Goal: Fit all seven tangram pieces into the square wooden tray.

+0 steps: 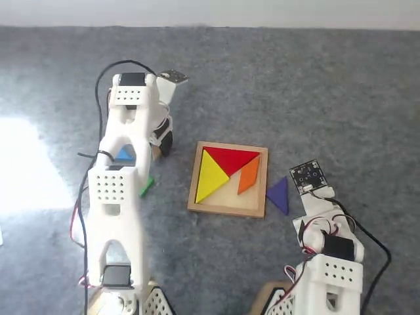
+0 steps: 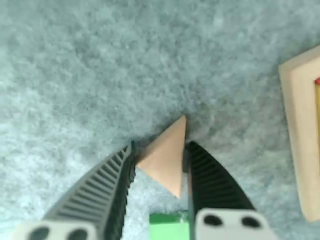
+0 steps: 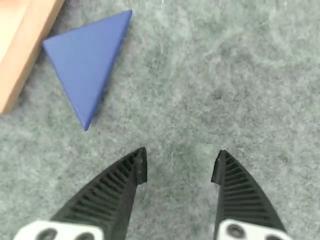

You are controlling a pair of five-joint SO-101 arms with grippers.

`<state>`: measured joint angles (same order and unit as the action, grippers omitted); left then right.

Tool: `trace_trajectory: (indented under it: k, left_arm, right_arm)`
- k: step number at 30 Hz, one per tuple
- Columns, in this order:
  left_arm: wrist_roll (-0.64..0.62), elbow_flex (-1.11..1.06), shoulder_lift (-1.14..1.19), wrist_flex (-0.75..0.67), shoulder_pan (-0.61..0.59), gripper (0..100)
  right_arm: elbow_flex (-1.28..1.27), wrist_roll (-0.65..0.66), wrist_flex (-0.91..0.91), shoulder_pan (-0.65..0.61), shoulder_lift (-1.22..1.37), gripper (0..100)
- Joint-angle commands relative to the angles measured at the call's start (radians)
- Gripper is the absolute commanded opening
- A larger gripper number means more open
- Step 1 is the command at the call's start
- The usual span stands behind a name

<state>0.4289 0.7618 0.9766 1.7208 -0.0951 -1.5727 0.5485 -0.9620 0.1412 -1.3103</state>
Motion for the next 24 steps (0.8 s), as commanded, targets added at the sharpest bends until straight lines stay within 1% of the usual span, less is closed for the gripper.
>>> trace_trajectory:
  k: [1, 5, 9, 13, 15, 24]
  left_arm:
    - [-0.038, -0.008, -0.011, 0.034, 0.006, 13]
    - [-0.051, -0.018, -0.012, 0.034, 0.005, 13]
    - [-0.054, -0.022, -0.020, 0.034, 0.005, 18]
    - [-0.118, -0.024, -0.017, 0.035, 0.005, 11]
    - [-0.163, -0.024, -0.020, 0.035, 0.006, 9]
    - [-0.285, -0.010, -0.032, 0.035, 0.006, 9]
  right_arm:
    - [0.003, 0.012, 0.021, -0.005, 0.004, 21.6]
    - [0.003, 0.012, 0.021, -0.005, 0.004, 21.6]
    - [0.003, 0.012, 0.021, -0.005, 0.004, 21.6]
    - [0.003, 0.012, 0.021, -0.005, 0.004, 21.6]
    - [0.003, 0.012, 0.021, -0.005, 0.004, 21.6]
    - [0.003, 0.012, 0.021, -0.007, 0.004, 21.6]
